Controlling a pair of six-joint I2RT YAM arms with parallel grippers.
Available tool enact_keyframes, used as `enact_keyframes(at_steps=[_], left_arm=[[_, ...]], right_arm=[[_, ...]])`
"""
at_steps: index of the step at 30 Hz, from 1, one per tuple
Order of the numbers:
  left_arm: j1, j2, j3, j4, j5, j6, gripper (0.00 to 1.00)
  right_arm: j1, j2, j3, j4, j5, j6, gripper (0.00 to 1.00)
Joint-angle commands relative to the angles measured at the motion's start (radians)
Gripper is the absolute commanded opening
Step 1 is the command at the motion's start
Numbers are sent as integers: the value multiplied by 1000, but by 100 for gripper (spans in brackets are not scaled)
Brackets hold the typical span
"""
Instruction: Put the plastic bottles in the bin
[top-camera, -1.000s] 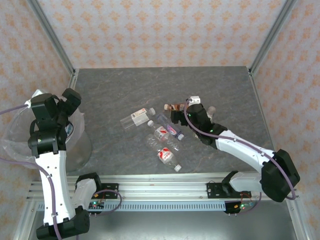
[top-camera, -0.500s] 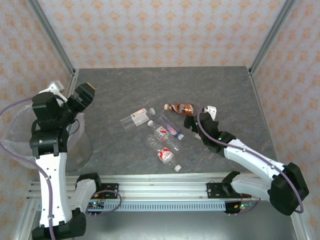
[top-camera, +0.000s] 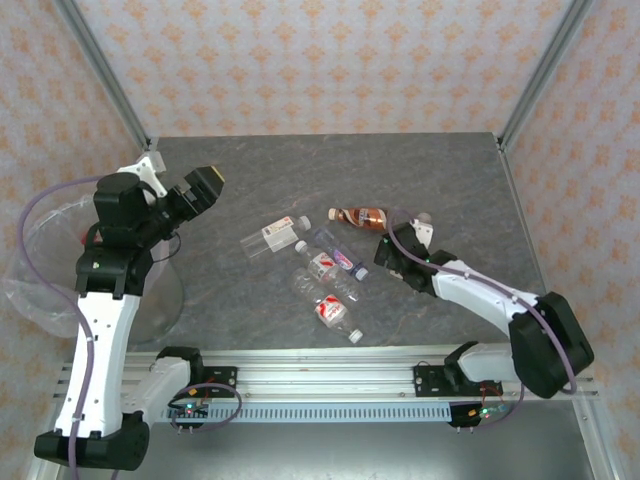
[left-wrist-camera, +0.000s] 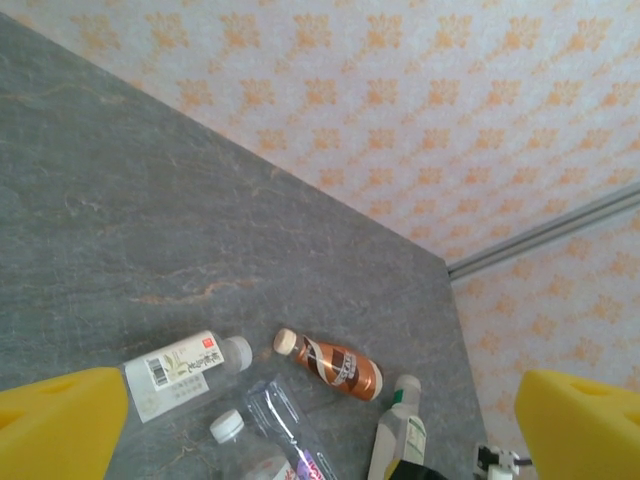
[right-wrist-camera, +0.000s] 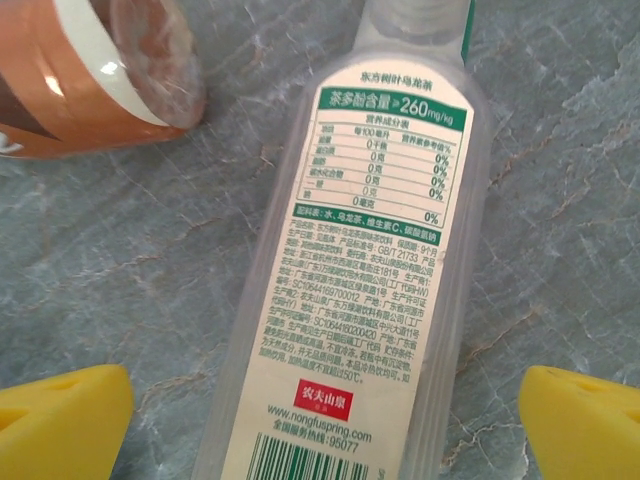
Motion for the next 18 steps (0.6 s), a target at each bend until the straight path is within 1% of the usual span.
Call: enact_keyframes(at_steps=[1,5,8,9,14,18], left_arm=[[-19,11,-10,35,-3,37,100],[-58,9,-35,88,45,51,100],[-115,8,-43,109,37,70,100],[-133,13,-42,105,27,74,100],[-192,56,-42,111,-3,74,100],[-232,95,-37,116,-27,74,100]], right_arm=[[-2,45,45,-51,35,35,99],[-2,91,64,-42,21,45,99],[-2,104,62,-58,109,103,100],[-2,105,56,-51,118,113,99],[-2,118,13,54,22,124,91],[-2,152,5,81,25,143,84]])
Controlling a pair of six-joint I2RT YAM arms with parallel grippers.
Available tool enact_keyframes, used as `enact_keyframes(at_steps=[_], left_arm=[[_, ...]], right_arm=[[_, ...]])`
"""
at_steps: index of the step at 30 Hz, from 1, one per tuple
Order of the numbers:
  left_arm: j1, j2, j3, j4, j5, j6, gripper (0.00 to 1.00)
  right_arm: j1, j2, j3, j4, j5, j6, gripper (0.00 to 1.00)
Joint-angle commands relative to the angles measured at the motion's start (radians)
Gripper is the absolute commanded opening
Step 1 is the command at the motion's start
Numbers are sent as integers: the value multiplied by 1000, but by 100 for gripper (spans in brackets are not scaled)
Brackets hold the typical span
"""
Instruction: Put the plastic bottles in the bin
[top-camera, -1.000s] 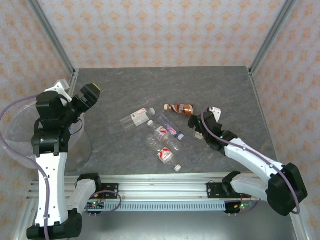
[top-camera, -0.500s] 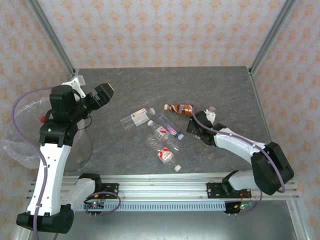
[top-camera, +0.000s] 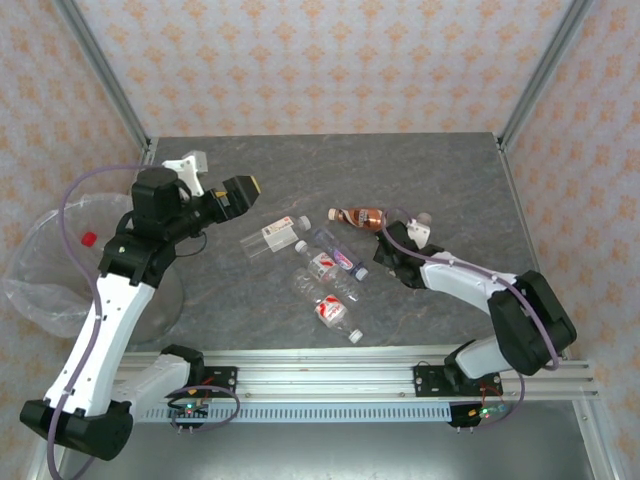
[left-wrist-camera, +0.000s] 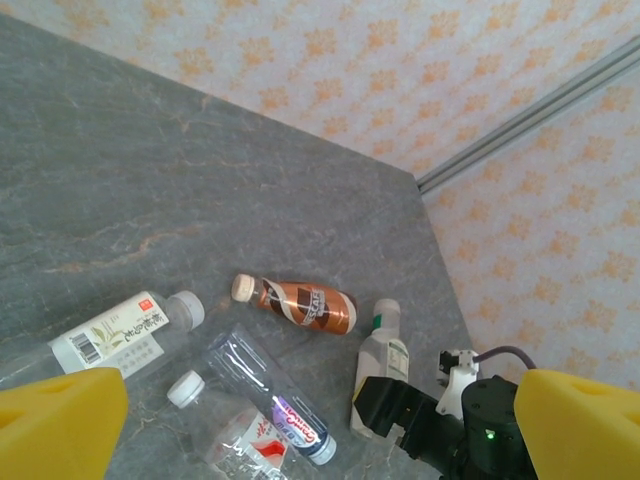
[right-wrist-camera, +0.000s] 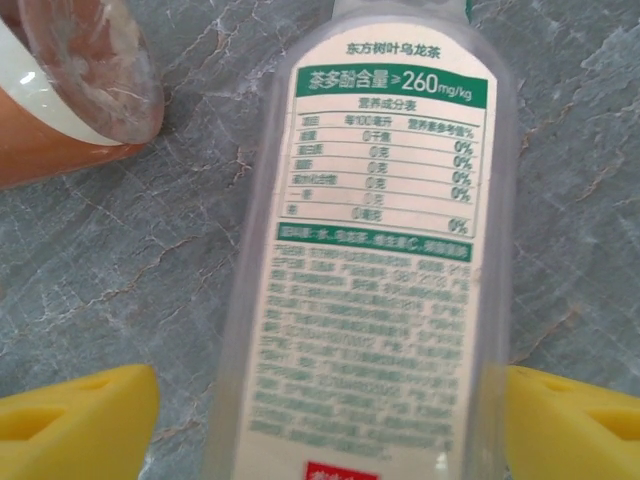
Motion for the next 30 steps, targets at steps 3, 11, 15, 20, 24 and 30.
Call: enact_keyframes(at_steps=[3,11,15,20,24,30], left_arm=[[-46,34,3,41,-46,55,100],[-67,52,-5,43,-83,49,100],[-68,58,-7,34,-109,46,100],[-69,52,-20,33,-169,37,100],[-69,47,-34,41,-208,37,100],[-69,59,-43,43,-231,7,100]], right_arm=[[-2,54,-21,40,23,33,83],[-1,78,-63,103,53,43,71],[-1,60,-86,111,76,37,64],[-1,14,-126,127,100,29,58],[-2,-41,-161,162,101,-8,53],[-1,-149,-216,210,132,-49,44]])
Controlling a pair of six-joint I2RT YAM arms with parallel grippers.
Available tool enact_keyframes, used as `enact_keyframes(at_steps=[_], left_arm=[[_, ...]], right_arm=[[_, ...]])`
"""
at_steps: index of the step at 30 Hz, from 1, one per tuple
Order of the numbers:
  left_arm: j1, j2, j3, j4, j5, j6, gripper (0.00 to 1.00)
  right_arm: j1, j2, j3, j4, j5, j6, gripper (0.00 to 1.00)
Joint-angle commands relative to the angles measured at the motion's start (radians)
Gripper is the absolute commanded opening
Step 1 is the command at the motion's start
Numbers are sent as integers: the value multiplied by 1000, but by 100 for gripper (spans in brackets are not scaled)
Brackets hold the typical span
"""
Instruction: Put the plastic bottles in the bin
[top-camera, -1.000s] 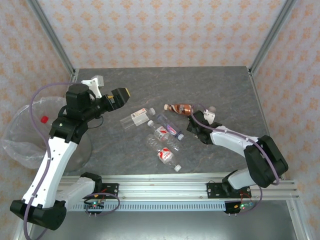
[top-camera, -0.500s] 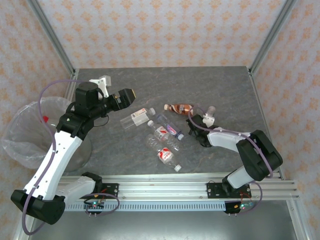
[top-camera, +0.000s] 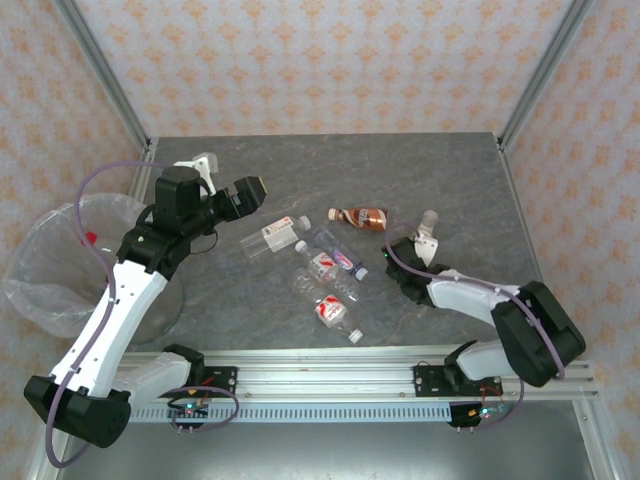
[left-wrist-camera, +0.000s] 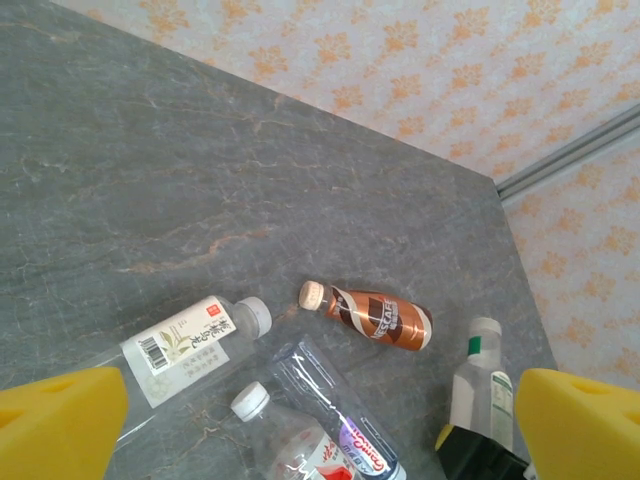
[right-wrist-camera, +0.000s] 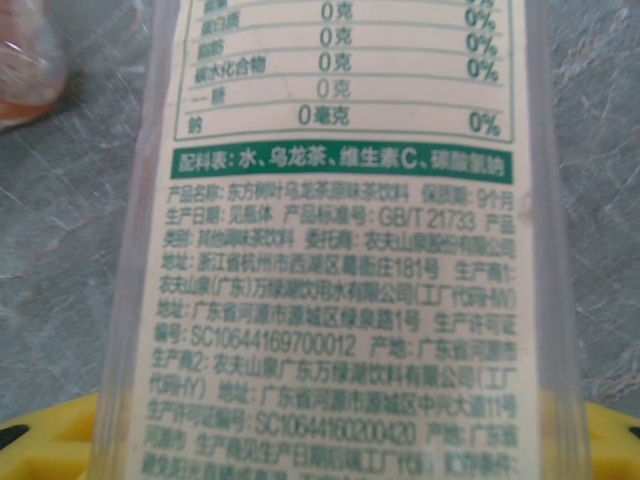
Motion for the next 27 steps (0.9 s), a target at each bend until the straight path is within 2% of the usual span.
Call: enact_keyframes(at_steps=[1,6,8,18,24,27], left_arm=[[-11,5,-12,22,-39,-12,100],[-11,15,-13,25,-45,-32,100],[-11,17,-14,27,-52,-36,100],[-11,25,-34,42,-66,-50,100],[-11,35,-38,26,-86,-79,100],[-11,38,-47,49,-53,-87,100]], right_arm=[[-2,-74,-34,54,75,-27,40],[-2,-148,-82,123,63,-54,15],[-1,-207,-99,157,45,-65,0],[-1,-289,-110,311,-127,-82,0],[1,-258,-107,420,-287,-94,0],[15,-244,-108,481,-354,-98,0]])
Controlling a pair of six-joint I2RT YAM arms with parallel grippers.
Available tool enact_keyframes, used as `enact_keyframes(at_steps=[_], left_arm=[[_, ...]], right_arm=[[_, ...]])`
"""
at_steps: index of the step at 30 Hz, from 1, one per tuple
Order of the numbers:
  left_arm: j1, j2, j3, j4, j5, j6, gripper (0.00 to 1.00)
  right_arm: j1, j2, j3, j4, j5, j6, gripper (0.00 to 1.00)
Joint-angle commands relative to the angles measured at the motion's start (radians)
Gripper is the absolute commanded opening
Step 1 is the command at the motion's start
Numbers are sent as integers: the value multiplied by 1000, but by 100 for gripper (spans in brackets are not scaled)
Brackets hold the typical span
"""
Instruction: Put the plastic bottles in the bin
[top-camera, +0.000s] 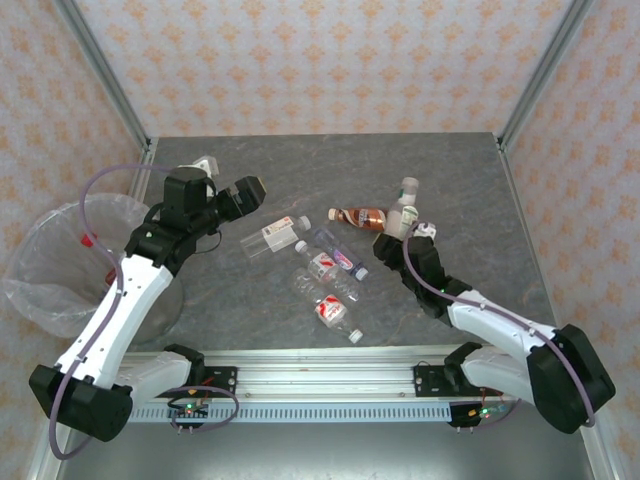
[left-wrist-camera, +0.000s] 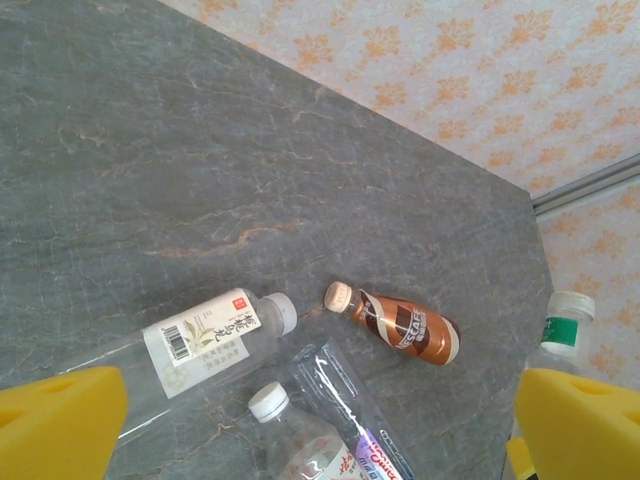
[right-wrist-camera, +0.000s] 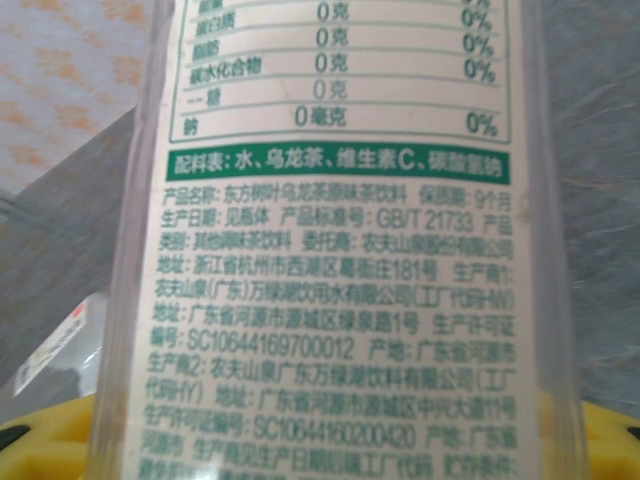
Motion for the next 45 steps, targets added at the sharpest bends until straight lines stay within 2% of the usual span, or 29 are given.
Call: enact_keyframes(at_steps=[1,8,11,18,23,32,37,39,44,45], left_arm=[[-11,2,-22,48,4,-30,100],[-11,-11,-89,134,-33,-113,100],[-11,8,-98,167,3,-130,100],[-11,71,-88,159,-1,-153,100],[-11,133,-69,199,57,-156,100],[-11,199,-35,293,67,-170,100],[-18,213,-77,490,190,-215,100],[-33,209,-89,536,207,-213,100],[-77,217,-52,507,219,-139,99],[-86,221,-42,489,210,-129,96]], right_arm=[[18,15,-6,118,-112,-23,0],[68,84,39,213,-265,-28,0],[103,140,60,270,-293,-17,0],[167,249,94,414,-330,42,0],[207,282,163,423,-393,29,0],[216,313,230,471,-541,17,0],[227,327,264,464,-591,16,0],[235,340,281,465,-601,15,0],[278,363,310,468,-626,-54,0],[286,365,315,471,-625,-66,0]])
